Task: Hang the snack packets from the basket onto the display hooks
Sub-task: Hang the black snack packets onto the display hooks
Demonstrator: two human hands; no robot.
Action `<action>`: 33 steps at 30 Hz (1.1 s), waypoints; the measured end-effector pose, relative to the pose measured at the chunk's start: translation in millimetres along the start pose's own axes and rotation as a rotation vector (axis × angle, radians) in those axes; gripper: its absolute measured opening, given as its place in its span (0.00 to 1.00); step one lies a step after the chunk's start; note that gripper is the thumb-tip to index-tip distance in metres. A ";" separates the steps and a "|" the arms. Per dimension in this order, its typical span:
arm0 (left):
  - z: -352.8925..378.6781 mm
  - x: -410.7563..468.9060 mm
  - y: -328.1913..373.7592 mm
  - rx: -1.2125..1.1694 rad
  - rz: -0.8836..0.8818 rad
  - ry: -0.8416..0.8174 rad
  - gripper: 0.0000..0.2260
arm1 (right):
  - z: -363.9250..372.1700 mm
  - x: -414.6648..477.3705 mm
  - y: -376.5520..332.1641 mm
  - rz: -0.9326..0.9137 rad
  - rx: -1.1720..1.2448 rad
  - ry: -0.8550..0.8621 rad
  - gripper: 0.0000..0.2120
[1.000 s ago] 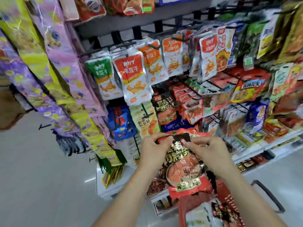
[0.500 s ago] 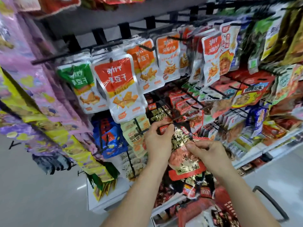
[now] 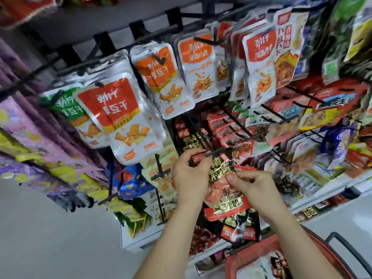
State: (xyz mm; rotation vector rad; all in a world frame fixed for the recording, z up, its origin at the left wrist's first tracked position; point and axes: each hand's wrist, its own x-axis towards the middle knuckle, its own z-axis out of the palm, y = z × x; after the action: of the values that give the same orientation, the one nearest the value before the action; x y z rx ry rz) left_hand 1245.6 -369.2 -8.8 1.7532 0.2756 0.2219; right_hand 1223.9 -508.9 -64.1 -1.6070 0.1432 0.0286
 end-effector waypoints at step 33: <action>2.1 36.9 -13.6 0.592 0.221 0.008 0.30 | -47.6 6.0 4.4 0.054 -0.043 0.152 0.03</action>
State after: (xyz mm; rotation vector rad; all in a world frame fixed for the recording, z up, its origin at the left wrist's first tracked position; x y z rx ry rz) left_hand 1280.5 -357.4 -22.7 2.3734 0.1590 0.3305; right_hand 1226.0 -556.9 -67.1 -1.6476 0.3054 -0.0491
